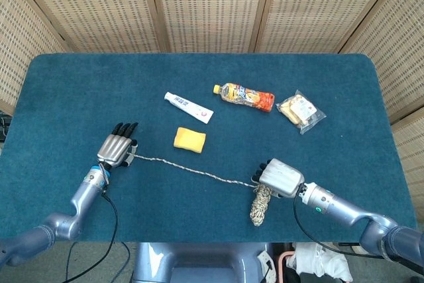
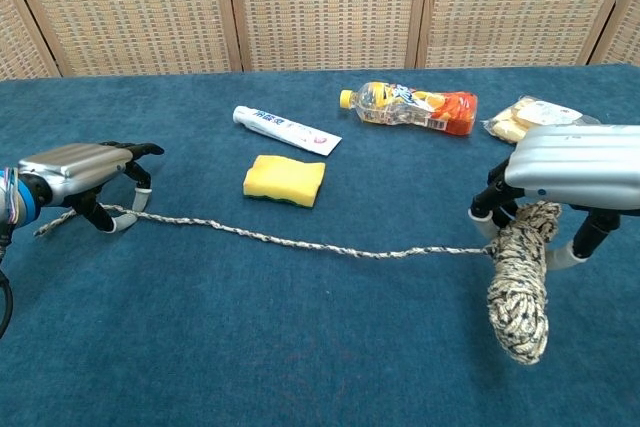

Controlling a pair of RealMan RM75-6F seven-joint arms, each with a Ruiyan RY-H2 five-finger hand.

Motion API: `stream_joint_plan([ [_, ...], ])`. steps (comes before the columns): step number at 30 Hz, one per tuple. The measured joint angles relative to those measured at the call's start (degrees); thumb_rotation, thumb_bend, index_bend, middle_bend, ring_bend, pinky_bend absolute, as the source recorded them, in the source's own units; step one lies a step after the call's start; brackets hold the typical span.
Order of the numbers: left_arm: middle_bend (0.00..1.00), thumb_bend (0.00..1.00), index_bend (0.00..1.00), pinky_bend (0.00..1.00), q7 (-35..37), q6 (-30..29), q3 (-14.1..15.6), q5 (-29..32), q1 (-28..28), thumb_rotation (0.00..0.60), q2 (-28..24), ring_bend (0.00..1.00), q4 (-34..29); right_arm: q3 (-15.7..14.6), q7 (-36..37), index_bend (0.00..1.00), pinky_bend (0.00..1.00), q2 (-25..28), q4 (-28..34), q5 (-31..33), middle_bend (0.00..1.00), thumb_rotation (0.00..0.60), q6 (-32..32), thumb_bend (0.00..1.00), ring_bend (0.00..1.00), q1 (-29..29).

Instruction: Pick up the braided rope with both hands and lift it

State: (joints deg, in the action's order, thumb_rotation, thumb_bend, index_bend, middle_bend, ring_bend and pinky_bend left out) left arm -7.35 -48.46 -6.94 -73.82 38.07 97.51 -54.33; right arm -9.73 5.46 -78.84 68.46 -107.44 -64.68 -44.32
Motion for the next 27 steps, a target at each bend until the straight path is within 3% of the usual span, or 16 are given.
stream_joint_plan([
  [9,0.00,0.50,0.79,0.00,2.7,-3.9,0.6,-3.5,0.0,0.600,-1.4,0.00,1.4,2.4,1.9,0.66,0.71,1.6,6.2,3.1,0.65,0.600,-0.4,0.60,0.51,0.4],
  [15,0.00,0.50,0.83,0.00,3.3,-7.3,2.3,-7.5,-0.1,0.600,-2.9,0.00,2.9,6.0,1.6,0.67,0.76,3.5,13.0,7.3,0.69,0.600,0.0,0.62,0.54,0.2],
  [21,0.00,0.52,0.85,0.00,6.0,-12.6,4.4,-12.0,-0.8,0.600,-3.8,0.00,4.3,11.3,-4.2,0.70,0.82,4.6,19.5,16.0,0.75,0.600,1.6,0.65,0.58,0.3],
  [27,0.00,0.53,0.86,0.00,9.0,-19.8,7.2,-17.8,-1.9,0.600,-5.6,0.00,5.4,17.4,-14.6,0.72,0.86,4.1,25.6,31.5,0.78,0.600,3.3,0.75,0.63,0.0],
])
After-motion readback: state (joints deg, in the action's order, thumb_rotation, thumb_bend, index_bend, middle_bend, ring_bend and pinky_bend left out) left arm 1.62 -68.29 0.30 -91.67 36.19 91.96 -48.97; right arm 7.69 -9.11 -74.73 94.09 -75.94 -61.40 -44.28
